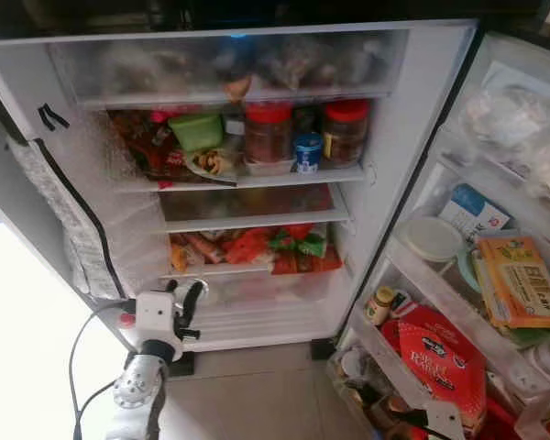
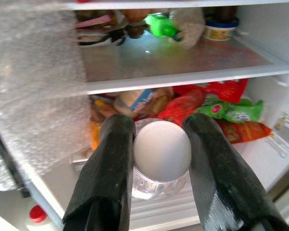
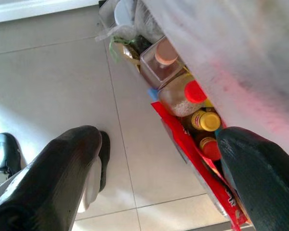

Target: Restocking fridge

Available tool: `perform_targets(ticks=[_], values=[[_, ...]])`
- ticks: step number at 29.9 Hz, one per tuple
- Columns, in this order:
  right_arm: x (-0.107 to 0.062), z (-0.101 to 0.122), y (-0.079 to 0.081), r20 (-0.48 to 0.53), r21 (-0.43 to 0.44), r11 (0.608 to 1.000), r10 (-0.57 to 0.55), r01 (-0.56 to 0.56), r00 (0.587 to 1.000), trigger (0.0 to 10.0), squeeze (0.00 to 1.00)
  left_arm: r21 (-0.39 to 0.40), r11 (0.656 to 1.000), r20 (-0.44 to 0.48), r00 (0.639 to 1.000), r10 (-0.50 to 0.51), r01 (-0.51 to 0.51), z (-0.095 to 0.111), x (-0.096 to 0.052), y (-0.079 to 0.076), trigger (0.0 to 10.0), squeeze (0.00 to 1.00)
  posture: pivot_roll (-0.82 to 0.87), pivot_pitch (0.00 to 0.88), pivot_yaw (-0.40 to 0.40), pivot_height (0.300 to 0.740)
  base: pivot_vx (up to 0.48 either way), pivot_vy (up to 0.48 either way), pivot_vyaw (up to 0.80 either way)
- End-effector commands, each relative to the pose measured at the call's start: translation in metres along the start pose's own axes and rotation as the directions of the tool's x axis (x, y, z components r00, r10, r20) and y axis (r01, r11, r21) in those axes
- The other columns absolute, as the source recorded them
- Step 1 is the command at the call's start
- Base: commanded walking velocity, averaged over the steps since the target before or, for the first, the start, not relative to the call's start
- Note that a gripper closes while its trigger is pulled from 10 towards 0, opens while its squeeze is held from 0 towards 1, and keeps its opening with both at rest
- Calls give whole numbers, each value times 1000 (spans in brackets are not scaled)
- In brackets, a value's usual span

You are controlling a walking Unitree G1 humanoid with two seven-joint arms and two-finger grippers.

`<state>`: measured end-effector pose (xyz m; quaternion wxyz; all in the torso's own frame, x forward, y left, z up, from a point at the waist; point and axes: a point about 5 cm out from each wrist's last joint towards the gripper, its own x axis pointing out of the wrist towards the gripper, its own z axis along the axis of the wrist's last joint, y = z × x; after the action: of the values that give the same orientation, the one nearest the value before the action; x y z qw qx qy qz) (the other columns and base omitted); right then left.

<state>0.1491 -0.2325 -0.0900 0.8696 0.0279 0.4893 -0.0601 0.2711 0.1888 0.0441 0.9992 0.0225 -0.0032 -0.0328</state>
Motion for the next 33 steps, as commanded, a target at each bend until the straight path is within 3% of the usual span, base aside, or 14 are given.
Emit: perform_targets(ticks=[1, 8, 14, 19, 25, 33], values=[[0, -2, 1, 1, -10, 1000, 7, -7, 1000, 10000, 0, -6, 1000, 33, 999, 28, -28, 5, -1, 6, 10000, 0, 27, 85, -83, 740, 0, 0, 0], [0, 6, -2, 14, -51, 999, 15, -15, 1000, 10000, 0, -40, 999, 78, 997, 19, -16, 14, 4, -3, 10000, 0, 29, 68, -83, 740, 0, 0, 0], [1, 11, -5, 35, 13, 1000, -1, 0, 999, 10000, 0, -28, 995, 53, 994, -99, 100, 12, 7, -20, 10000, 0, 17, 43, -22, 740, 0, 0, 0], [3, 20, 0, 57, 14, 1000, -1, 0, 998, 10000, 0, -25, 992, 90, 989, -118, 120, 27, 23, -18, 10000, 0, -3, 37, 9, 740, 0, 0, 0], [4, 27, 5, 77, 54, 999, -5, 1, 997, 10000, 0, -50, 993, 85, 991, -102, 106, 28, 33, -20, 10000, 0, -48, 29, 3, 740, 0, 0, 0], [5, 32, 6, 99, 69, 998, -1, -6, 995, 10000, 0, -61, 991, 100, 989, -112, 119, 33, 37, -24, 10000, 0, -27, 44, 17, 740, 0, 0, 0]])
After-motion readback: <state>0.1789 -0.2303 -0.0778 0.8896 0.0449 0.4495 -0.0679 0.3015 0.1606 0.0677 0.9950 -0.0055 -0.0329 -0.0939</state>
